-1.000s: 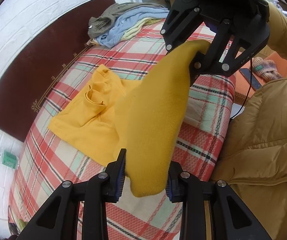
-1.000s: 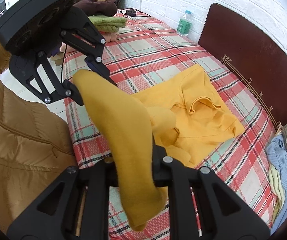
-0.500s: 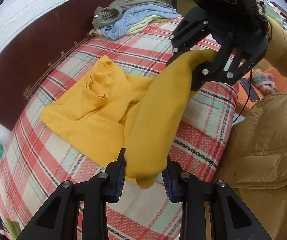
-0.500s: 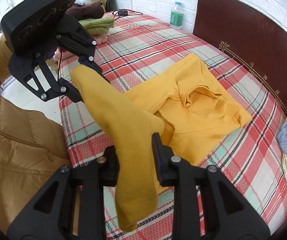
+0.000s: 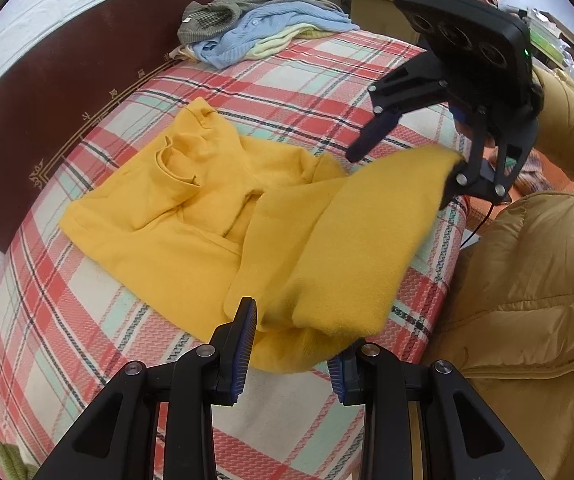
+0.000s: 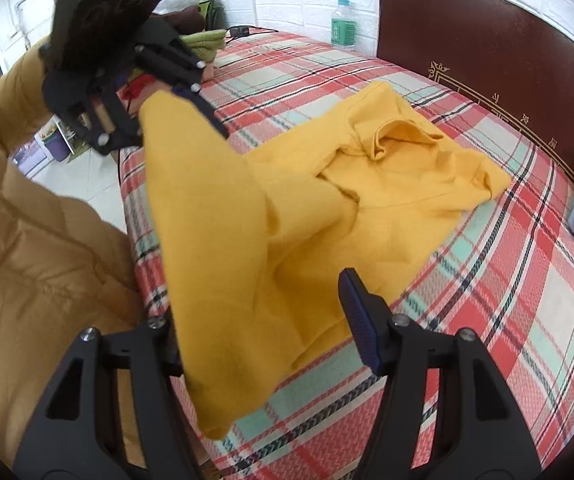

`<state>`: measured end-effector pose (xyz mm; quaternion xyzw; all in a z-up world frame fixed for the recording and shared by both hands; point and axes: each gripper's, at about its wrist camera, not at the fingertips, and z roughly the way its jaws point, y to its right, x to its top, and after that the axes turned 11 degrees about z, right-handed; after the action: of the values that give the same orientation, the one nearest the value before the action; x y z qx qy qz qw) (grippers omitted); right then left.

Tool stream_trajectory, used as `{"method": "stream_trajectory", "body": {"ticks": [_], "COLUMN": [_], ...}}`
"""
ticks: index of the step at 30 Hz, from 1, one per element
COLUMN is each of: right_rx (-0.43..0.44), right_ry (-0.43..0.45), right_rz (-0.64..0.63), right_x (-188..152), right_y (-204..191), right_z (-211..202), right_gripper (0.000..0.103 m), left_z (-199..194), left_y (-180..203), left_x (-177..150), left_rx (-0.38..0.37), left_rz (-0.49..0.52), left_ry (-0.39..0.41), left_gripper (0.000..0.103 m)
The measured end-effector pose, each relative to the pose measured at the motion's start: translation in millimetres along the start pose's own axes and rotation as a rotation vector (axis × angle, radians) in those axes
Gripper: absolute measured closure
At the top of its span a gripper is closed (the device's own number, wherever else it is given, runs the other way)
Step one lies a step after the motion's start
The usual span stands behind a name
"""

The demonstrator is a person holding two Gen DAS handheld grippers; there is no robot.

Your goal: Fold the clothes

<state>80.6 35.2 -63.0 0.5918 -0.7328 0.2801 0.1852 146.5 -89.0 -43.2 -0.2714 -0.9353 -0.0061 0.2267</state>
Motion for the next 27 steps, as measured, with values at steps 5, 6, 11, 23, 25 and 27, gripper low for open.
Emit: {"method": "stream_trajectory", "body": {"ticks": [5, 6, 11, 23, 25, 27], "right_rx": [-0.021, -0.023, -0.031, -0.068, -0.052, -0.048], "right_ry": [0.018, 0.02, 0.035, 0.039, 0.038, 0.038], "right_rz": [-0.04, -0.042, -0.039, -0.114, -0.099, -0.079], "right_x": [-20.0, -21.2, -8.4, 45.7, 51.0, 55.5], "right_y": [-13.2, -14.9, -17.3, -12.4, -8.1, -2.5], "right_z": [4.9, 5.3, -5.1, -16.2, -14.4, -11.1], "right_gripper": [0.047, 0.071, 0.087, 0.088, 0.088, 0.087], "left_z": [5.1, 6.0, 4.3, 1.1, -0.5, -0.5], "left_y": [0.9, 1.6, 6.1, 5.2, 0.6, -5.7], "left_x": [-2.2, -2.6, -4.0, 0.6, 0.7, 0.4], "left_rx": [-0.012, -0.012, -0.011, -0.031, -0.037, -0.048], "left_rz": [-0.005, -0.001, 0.029, 0.051, 0.026, -0.002], "left_ry": [-0.008, -0.009, 0.008, 0.05, 0.062, 0.07], "left_gripper": [0.069, 0.069, 0.068, 0.071, 0.073, 0.078]}}
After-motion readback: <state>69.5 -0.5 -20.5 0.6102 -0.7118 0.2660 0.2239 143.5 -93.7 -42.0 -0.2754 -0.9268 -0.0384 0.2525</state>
